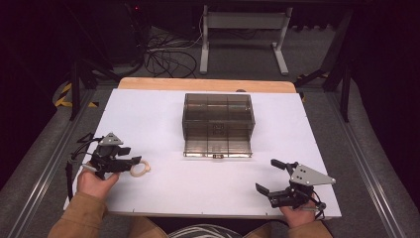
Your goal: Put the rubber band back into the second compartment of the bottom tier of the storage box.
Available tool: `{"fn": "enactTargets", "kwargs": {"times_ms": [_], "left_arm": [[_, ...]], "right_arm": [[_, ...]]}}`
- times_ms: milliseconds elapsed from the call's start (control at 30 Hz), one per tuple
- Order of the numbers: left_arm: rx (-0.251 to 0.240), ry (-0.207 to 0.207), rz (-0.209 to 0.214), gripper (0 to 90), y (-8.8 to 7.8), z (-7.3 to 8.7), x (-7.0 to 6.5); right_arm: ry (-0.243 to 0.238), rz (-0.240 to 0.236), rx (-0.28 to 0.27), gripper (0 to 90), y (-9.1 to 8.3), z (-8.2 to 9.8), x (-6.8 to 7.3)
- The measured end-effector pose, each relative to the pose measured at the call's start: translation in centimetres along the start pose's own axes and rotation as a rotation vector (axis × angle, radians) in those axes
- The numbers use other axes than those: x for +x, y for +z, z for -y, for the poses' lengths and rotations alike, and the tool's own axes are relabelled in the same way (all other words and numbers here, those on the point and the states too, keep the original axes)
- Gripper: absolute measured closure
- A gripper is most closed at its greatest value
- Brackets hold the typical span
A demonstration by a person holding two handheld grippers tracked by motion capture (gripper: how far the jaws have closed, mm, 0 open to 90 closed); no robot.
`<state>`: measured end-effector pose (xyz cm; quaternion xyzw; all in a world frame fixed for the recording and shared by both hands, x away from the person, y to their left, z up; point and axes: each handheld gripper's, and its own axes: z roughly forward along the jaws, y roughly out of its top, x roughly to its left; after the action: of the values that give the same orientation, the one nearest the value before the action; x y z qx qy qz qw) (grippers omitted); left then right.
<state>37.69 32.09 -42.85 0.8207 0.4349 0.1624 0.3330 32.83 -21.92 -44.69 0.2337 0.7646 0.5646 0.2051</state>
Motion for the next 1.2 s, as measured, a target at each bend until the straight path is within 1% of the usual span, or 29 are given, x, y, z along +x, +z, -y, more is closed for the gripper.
{"fn": "enactTargets", "kwargs": {"times_ms": [33,200,333,467,600,633,700,733,867,967,1100,1200], "left_arm": [[0.015,0.002,-0.001,43.0,0.1,0.0,0.0],[0.052,-0.004,-0.002,43.1,0.5,-0.1,0.1],[0.092,0.001,-0.006,46.7,0.8,-0.1,0.1],[0.123,0.028,-0.019,52.0,1.0,-0.1,0.0],[0.150,0.036,-0.028,55.2,1.2,-0.1,-0.2],[0.152,0.035,-0.028,57.5,1.2,-0.1,-0.2],[0.160,0.033,-0.030,58.3,1.3,-0.1,-0.2],[0.167,0.033,-0.027,60.3,1.3,-0.1,-0.2],[0.185,0.035,-0.037,62.3,1.4,-0.1,-0.3],[0.200,0.022,-0.036,64.7,1.6,-0.1,-0.2],[0.221,0.005,-0.013,65.7,1.8,-0.1,-0.1],[0.235,-0.002,-0.013,67.0,2.0,-0.1,0.0]], "right_arm": [[0.001,-0.001,0.000,5.9,0.0,0.0,0.0],[0.001,-0.001,0.001,5.9,0.0,0.0,0.0],[-0.001,-0.003,0.001,5.9,0.1,0.0,0.0],[0.000,-0.003,0.002,6.0,0.1,0.0,0.0],[-0.001,-0.004,0.003,6.0,0.1,0.0,0.0],[-0.001,-0.005,0.003,6.0,0.1,0.0,0.0],[0.000,-0.005,0.003,6.0,0.1,0.0,0.0],[0.001,-0.005,0.003,6.1,0.1,0.0,0.0],[0.000,-0.004,0.004,6.1,0.1,0.0,0.0],[0.002,-0.007,0.005,6.1,0.2,0.1,0.0],[0.002,-0.008,0.007,6.2,0.2,0.1,0.0],[0.002,-0.009,0.009,6.2,0.2,0.1,-0.1]]}}
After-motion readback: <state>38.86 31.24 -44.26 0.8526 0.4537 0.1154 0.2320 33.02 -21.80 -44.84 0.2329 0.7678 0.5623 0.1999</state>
